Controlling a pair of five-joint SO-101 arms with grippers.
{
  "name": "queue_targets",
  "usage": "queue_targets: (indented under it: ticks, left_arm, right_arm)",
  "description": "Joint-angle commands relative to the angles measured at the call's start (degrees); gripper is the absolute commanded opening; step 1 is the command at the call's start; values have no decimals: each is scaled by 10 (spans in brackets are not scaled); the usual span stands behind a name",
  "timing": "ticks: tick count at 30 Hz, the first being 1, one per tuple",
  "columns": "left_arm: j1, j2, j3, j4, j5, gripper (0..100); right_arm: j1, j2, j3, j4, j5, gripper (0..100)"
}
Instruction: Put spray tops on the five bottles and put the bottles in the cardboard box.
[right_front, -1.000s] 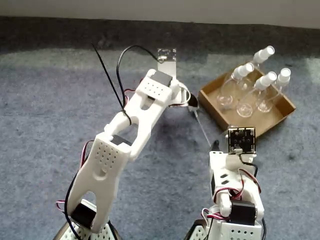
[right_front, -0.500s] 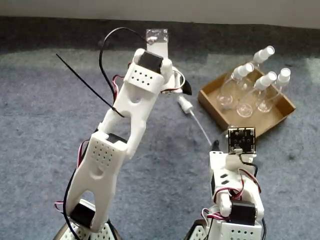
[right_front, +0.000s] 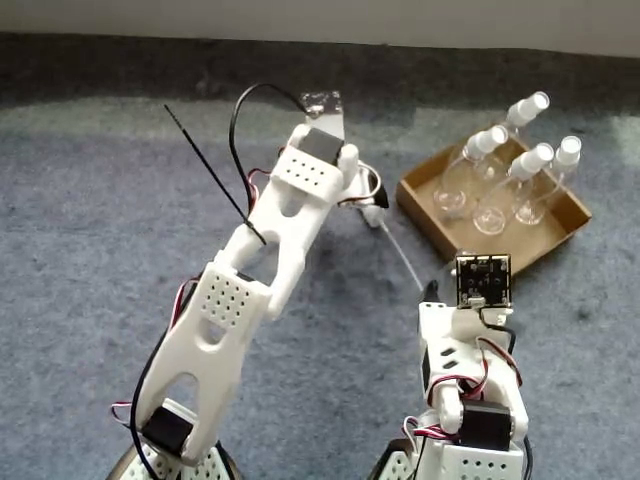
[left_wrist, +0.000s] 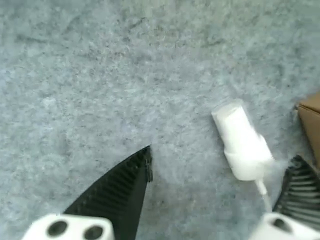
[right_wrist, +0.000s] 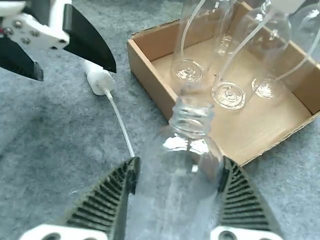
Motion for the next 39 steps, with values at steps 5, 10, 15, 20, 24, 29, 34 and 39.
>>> queue_targets:
  ticks: [5, 10, 15, 20, 24, 29, 34, 39]
  left_arm:
    - [39, -9, -10, -40, 6, 264]
    - [41, 11, -15, -40, 4, 104]
    - [31, 28, -15, -35, 4, 95]
    - [6, 28, -15, -19, 4, 95]
    - [-10, 28, -40, 17, 4, 94]
    - [-17, 29, -109, 99, 3, 94]
    - [-22, 22, -139, 108, 3, 94]
    - [-21, -36, -148, 111, 2, 94]
  right_arm:
    - [5, -8, -27, -16, 1, 156]
    - [5, -8, -27, -16, 1, 156]
    - [6, -8, -27, -16, 1, 156]
    - [5, -8, -27, -16, 1, 156]
    - [4, -8, -27, -16, 1, 156]
    - [3, -8, -27, -16, -2, 156]
    - [2, -8, -27, -16, -3, 156]
    - [-38, -8, -27, -16, -3, 156]
